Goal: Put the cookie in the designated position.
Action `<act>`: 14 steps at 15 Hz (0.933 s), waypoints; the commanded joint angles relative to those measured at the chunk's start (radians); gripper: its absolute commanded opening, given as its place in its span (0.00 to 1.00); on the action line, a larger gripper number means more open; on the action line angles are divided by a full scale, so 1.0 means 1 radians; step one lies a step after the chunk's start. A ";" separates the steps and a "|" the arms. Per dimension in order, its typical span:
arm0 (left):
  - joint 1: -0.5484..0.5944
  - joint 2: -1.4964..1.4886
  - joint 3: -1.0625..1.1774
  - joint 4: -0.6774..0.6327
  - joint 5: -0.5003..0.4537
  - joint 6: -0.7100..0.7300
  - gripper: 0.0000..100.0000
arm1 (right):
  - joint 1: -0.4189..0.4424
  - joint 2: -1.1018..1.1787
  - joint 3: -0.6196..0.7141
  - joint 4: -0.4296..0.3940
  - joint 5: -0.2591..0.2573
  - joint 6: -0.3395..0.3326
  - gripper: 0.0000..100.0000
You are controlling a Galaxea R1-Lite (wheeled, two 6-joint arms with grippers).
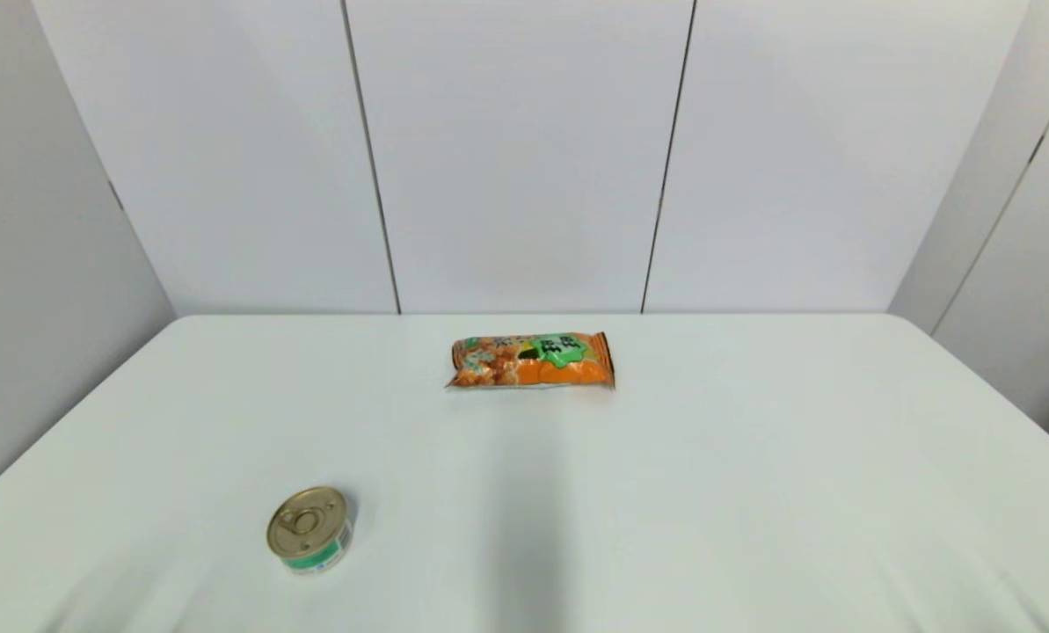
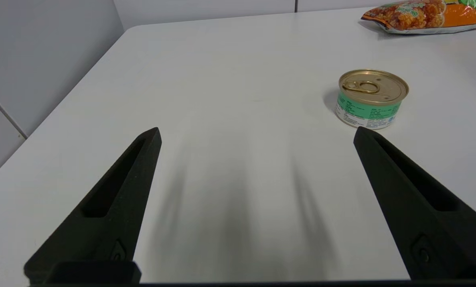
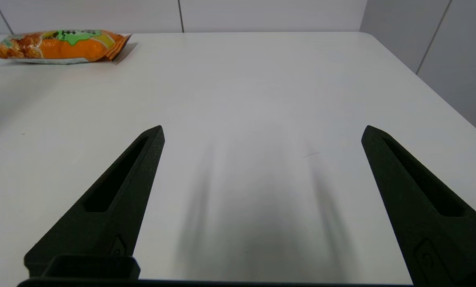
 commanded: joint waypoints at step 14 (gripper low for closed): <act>-0.047 0.751 -0.686 0.066 -0.110 0.003 1.00 | 0.000 0.000 0.009 -0.001 0.000 0.000 1.00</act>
